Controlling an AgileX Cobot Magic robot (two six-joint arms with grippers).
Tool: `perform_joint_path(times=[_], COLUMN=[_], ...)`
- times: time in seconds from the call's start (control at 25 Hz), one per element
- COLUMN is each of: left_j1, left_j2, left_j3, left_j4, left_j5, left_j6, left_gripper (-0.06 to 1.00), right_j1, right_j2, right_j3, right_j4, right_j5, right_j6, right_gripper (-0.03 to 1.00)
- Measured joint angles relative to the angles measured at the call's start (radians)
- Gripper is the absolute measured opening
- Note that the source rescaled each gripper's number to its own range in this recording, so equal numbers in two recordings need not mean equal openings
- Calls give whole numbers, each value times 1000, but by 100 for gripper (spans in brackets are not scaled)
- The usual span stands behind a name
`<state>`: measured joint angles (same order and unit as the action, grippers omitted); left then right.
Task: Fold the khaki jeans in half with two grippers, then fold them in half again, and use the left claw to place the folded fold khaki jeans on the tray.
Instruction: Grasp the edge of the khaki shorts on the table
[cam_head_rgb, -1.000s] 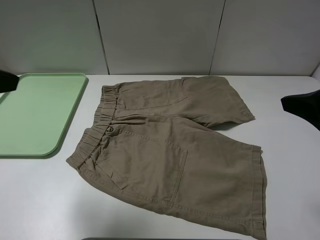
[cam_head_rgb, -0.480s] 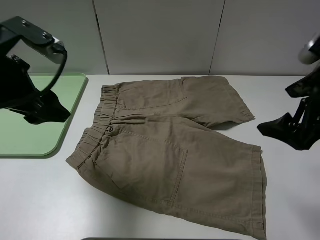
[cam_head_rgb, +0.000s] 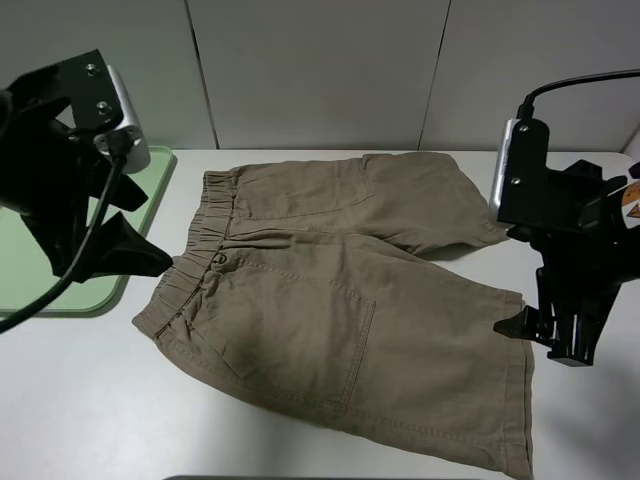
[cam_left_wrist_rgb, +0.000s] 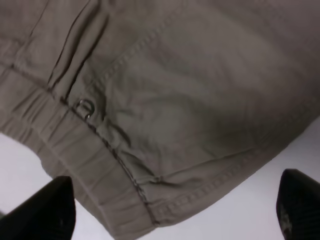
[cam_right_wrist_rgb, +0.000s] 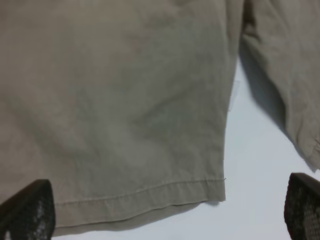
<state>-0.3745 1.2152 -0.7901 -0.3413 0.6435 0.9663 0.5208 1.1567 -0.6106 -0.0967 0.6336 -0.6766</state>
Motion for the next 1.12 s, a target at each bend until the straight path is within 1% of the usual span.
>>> perform_joint_path(times=[0.08, 0.16, 0.32, 0.48, 0.72, 0.96, 1.12], left_j1=[0, 0, 0, 0, 0, 0, 0], left_j2=[0, 0, 1, 39, 169, 280, 331], left_j3=[0, 0, 0, 0, 0, -1, -1], left_j4=[7, 34, 107, 149, 161, 163, 163], left_j5=[0, 1, 7, 40, 55, 44, 20], left_j6=[61, 115, 153, 201, 264, 336, 385], left_gripper=[92, 92, 92, 92, 92, 92, 92], right_j1=[17, 22, 22, 22, 22, 22, 22], right_j2=[21, 40, 83, 128, 192, 232, 269], right_j3=[0, 0, 0, 0, 0, 4, 7], right_j4=[-7, -9, -9, -6, 20, 97, 118], right_j5=[0, 0, -1, -1, 24, 27, 24], right_j6=[2, 2, 2, 2, -6, -78, -97], right_gripper=[100, 100, 100, 100, 100, 100, 100])
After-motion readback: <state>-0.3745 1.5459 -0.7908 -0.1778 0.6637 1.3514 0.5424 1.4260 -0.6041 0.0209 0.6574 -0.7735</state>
